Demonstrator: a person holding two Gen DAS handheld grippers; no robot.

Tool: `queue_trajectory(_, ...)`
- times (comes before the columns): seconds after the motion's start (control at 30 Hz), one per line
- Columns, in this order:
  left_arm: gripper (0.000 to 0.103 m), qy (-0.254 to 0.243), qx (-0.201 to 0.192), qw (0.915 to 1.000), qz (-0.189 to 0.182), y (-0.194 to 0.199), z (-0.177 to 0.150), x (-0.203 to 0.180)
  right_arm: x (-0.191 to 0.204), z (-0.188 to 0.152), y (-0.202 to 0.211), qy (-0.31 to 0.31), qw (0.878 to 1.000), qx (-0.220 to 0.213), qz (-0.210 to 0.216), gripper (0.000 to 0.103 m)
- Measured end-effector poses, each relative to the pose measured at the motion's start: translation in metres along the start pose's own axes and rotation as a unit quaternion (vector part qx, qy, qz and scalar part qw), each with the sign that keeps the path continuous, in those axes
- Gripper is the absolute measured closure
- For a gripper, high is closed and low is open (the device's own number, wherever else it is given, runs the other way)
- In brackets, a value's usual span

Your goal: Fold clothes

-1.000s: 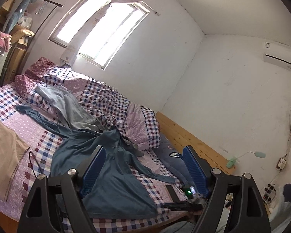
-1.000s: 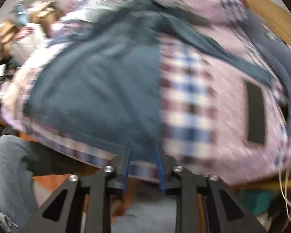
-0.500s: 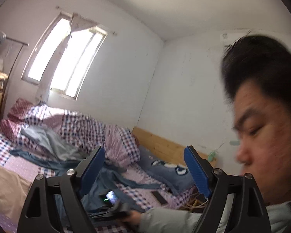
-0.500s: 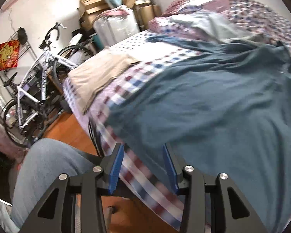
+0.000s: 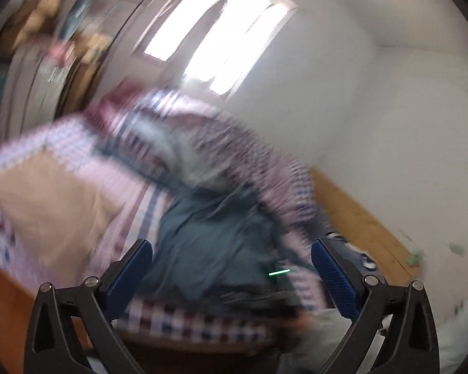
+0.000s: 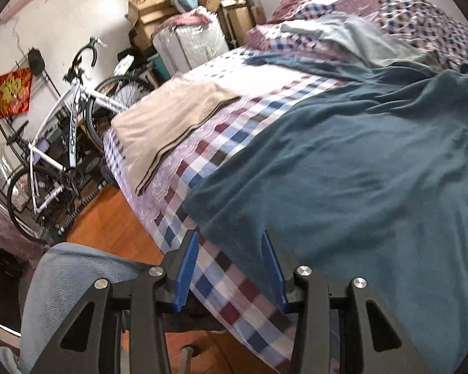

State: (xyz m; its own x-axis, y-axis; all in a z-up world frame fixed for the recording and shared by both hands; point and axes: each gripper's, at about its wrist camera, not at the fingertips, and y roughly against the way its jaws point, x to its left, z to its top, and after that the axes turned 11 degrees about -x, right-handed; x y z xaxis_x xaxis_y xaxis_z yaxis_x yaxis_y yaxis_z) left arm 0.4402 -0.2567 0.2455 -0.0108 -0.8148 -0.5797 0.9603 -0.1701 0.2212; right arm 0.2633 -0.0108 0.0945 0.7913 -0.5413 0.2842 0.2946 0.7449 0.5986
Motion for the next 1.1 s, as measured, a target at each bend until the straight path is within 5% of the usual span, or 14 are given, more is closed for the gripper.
queue_trajectory(0.13, 0.001, 0.069, 0.074, 0.9926, 0.068, -0.081, -0.04, 0.07, -0.03, -0.001, 0.045, -0.031, 0.999, -0.038, -0.011, 0.058)
queue_trajectory(0.33, 0.001, 0.072, 0.125, 0.9821, 0.121, -0.148, -0.083, 0.111, -0.09, -0.015, 0.119, -0.091, 0.99, -0.087, -0.068, 0.058)
queue_trajectory(0.47, 0.001, 0.053, 0.145, 0.9757, 0.156, -0.177, -0.101, 0.126, -0.124, -0.023, 0.171, -0.121, 0.978, -0.118, -0.123, 0.058)
queue_trajectory(0.63, 0.001, 0.116, 0.148, 0.969, 0.16, -0.182, -0.119, 0.16, -0.154, -0.035, 0.226, -0.141, 0.964, -0.13, -0.185, 0.058)
queue_trajectory(0.7, 0.006, 0.128, 0.152, 0.9669, 0.16, -0.18, -0.126, 0.169, -0.163, -0.043, 0.24, -0.151, 0.959, -0.132, -0.199, 0.057)
queue_trajectory(0.77, 0.035, 0.133, 0.166, 0.9632, 0.164, -0.182, -0.13, 0.175, -0.17, -0.051, 0.249, -0.161, 0.955, -0.133, -0.21, 0.056)
queue_trajectory(1.03, 0.04, 0.1, 0.174, 0.9663, 0.161, -0.193, -0.132, 0.17, -0.169, -0.062, 0.25, -0.17, 0.954, -0.119, -0.218, 0.056)
queue_trajectory(1.1, 0.056, 0.101, 0.179, 0.9676, 0.147, -0.194, -0.131, 0.167, -0.163, -0.061, 0.249, -0.164, 0.955, -0.116, -0.217, 0.056)
